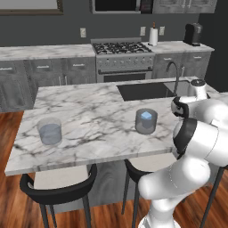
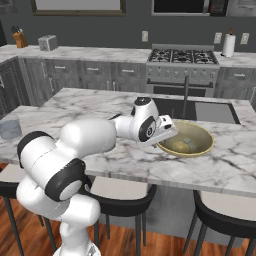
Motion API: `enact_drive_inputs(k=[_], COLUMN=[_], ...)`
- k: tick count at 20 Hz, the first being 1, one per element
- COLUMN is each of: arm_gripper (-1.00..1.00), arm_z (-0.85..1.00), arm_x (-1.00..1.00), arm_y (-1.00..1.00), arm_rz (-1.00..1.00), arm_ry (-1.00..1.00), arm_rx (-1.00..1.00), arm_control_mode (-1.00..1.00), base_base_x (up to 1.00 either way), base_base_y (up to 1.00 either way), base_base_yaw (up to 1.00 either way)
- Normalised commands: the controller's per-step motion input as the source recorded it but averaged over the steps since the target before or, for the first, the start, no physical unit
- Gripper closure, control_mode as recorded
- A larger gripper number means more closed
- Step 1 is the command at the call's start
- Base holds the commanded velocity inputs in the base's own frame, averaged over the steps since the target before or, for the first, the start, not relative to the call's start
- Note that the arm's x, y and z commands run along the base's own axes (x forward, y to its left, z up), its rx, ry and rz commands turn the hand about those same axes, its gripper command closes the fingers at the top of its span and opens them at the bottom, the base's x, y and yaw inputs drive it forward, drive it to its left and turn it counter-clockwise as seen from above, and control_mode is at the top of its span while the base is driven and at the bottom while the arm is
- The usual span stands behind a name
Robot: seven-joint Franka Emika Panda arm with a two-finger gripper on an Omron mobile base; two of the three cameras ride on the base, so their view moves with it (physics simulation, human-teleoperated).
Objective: There are four ice cubes in the ice bowl. Place two ice cubes in each glass of water.
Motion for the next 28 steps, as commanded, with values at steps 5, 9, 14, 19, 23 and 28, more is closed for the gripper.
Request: enact_drive_inputs(k=[5,9,14,19,23,28], arm_gripper=[1.00,1.00,1.00,1.00,1.00,1.00], arm_z=[0.08,0.84,0.74,0.41,0.31,0.56], arm_x=[-0.13,-0.49,-0.41,-0.20,-0.21,-0.28], arm_y=[-0.01,0.03,0.36,0.56,0.74,0.87], arm_rz=[0.00,0.00,0.00,0.00,0.00,0.00], arm_ry=[0.00,-0.05,-0.09,-0.10,-0.10,-0.05], arm_rx=[0.01,0.00,-0.01,-0.05,-0.08,-0.12], arm_control_mode=[-1.00,-1.00,-1.00,-1.00,-1.00,-1.00], base_base_x=[0.00,0.00,0.00,0.00,0.00,0.00], base_base_y=[0.00,0.00,0.00,0.00,0.00,0.00], base_base_yaw=[0.00,0.00,0.00,0.00,0.00,0.00])
